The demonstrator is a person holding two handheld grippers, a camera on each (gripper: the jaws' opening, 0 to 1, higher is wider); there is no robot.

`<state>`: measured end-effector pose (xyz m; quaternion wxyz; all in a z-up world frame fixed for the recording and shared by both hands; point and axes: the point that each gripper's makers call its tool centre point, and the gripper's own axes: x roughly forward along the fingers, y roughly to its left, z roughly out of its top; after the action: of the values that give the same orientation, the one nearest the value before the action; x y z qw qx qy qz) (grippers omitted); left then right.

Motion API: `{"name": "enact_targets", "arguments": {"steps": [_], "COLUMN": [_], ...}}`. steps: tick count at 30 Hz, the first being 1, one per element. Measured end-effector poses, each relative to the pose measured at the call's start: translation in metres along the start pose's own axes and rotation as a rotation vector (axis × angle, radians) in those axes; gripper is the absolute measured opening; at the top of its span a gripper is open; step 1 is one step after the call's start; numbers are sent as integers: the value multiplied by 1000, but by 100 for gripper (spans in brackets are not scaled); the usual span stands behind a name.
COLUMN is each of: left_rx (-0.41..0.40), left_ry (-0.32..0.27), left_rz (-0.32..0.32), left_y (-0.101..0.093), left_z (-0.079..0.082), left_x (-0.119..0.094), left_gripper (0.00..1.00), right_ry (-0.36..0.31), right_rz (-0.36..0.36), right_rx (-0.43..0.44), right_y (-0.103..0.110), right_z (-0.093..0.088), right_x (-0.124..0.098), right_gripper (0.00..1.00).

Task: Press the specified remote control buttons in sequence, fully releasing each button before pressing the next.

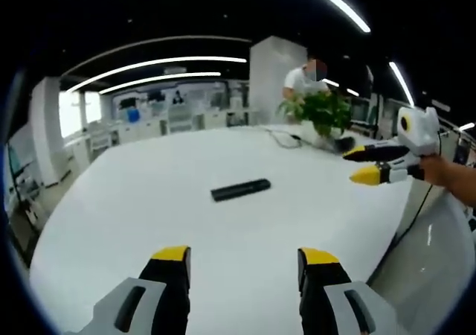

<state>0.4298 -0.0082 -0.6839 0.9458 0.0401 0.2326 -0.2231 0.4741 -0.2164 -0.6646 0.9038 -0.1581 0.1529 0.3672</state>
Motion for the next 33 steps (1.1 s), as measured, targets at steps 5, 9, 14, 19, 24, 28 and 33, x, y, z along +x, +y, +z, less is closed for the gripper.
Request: {"name": "enact_targets", "arguments": {"steps": [5, 9, 14, 19, 24, 28, 33], "left_rx": [25, 79, 127, 148, 140, 130, 124], "left_ry": [-3, 16, 31, 48, 61, 75, 95], "left_rz": [5, 1, -11, -24, -24, -40, -57], "left_y": [9, 18, 28, 37, 44, 45, 46], "left_z": [8, 13, 19, 19, 14, 7, -1], "left_x": [8, 19, 33, 51, 67, 79, 90], "left_gripper": [59, 59, 59, 59, 58, 58, 58], "right_ry": [2, 16, 24, 33, 45, 60, 80], "right_rz": [11, 22, 32, 32, 39, 49, 64], "right_rx": [-7, -23, -31, -45, -55, -47, -40], "right_y": [-4, -8, -17, -26, -30, -32, -32], "right_z": [1, -1, -1, -1, -5, -12, -21], "right_x": [8, 16, 26, 38, 49, 59, 69], "right_gripper": [39, 39, 39, 38, 38, 38, 37]}}
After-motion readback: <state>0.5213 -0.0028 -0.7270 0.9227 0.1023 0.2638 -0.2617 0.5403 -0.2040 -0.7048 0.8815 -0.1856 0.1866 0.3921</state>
